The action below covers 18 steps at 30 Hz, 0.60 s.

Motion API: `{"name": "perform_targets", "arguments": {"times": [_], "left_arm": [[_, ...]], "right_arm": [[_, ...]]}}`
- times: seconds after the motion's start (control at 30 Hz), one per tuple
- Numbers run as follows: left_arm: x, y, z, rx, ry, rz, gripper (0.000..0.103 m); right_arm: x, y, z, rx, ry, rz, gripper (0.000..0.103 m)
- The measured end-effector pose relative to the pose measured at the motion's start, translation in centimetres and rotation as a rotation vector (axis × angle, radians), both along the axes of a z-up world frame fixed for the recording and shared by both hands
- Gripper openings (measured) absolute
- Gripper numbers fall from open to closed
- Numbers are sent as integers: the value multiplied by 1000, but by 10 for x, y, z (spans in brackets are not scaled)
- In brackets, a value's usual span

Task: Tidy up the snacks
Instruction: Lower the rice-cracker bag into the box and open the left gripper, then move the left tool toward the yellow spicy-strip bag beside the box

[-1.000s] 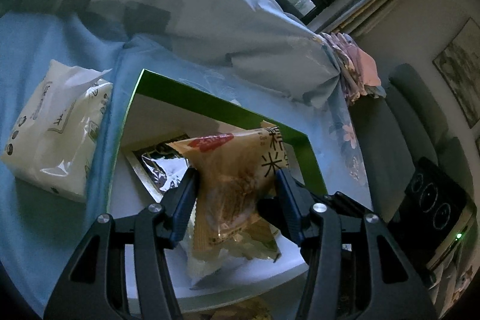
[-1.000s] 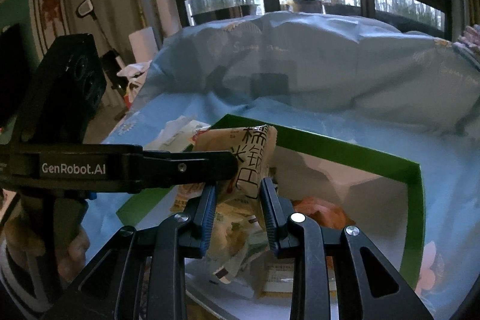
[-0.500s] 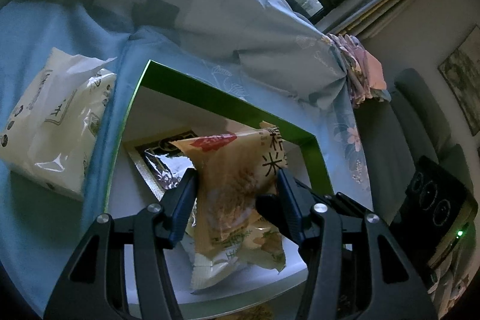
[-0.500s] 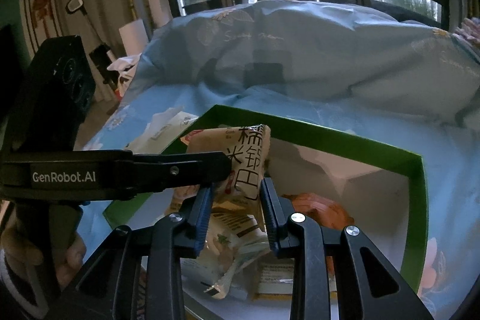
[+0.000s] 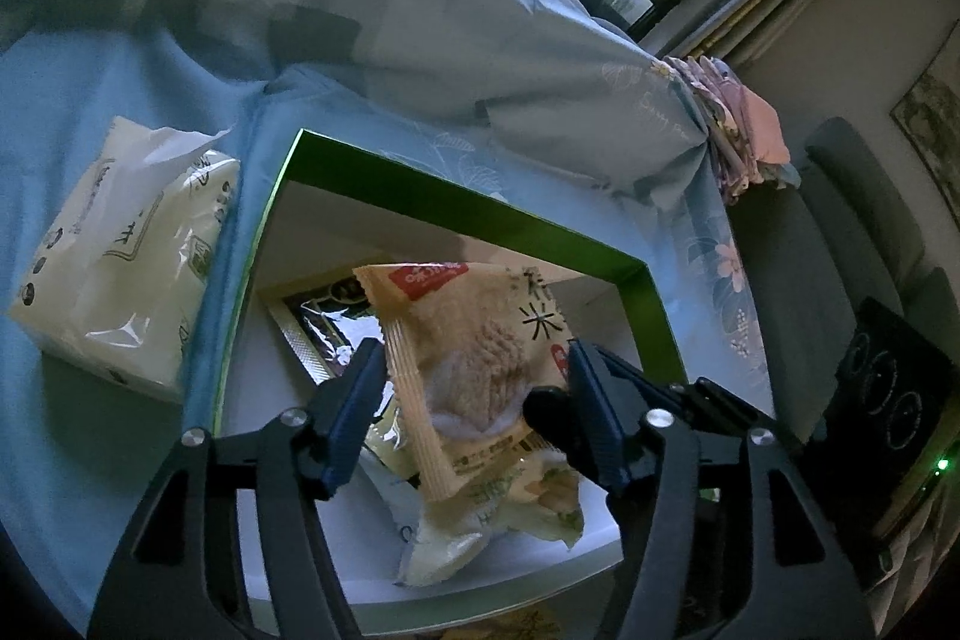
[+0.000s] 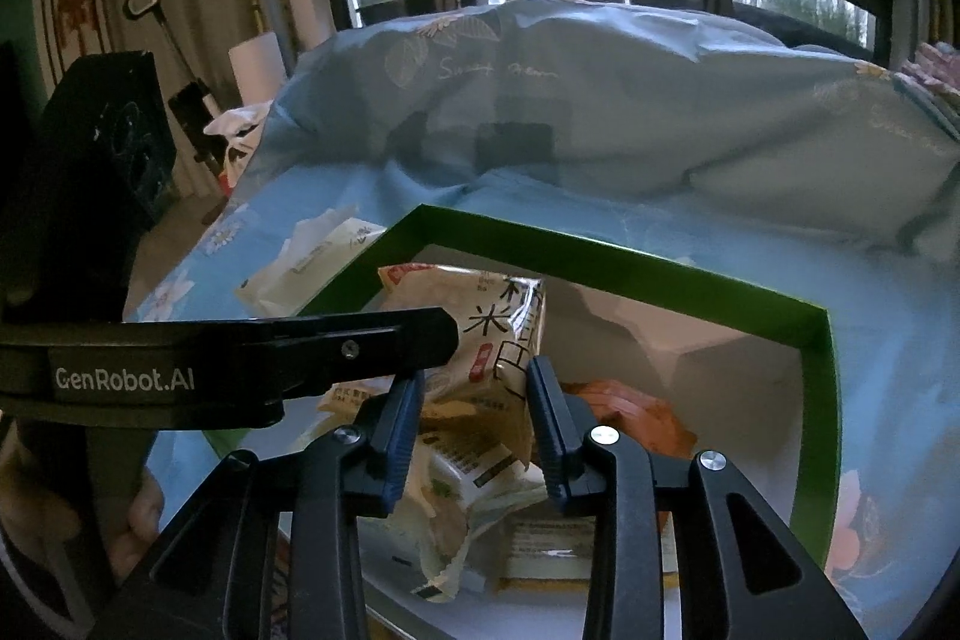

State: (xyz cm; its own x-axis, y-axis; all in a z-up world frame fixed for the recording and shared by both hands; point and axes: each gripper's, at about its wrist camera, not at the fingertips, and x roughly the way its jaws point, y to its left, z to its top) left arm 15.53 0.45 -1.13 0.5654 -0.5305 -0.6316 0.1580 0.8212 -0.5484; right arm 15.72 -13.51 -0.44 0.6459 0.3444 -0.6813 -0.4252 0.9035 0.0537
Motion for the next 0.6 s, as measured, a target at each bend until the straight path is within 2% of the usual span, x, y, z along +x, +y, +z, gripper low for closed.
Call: {"name": "perform_targets", "arguments": {"times": [0.1, 0.17, 0.23, 0.47, 0.6], "left_arm": [[-2, -1, 3, 16, -13, 7, 77], [-3, -2, 5, 28, -25, 13, 78], [-5, -3, 8, 43, -36, 14, 78], [-17, -11, 21, 132, -90, 19, 81], [-27, -16, 30, 173, -132, 22, 99]], "right_arm": [[-2, -3, 2, 4, -10, -10, 36], [-4, -5, 4, 10, -17, -19, 43], [-7, -10, 7, 20, -25, -29, 46], [-23, -24, 17, 47, -41, -53, 47], [-37, -35, 23, 76, -47, -69, 52]]}}
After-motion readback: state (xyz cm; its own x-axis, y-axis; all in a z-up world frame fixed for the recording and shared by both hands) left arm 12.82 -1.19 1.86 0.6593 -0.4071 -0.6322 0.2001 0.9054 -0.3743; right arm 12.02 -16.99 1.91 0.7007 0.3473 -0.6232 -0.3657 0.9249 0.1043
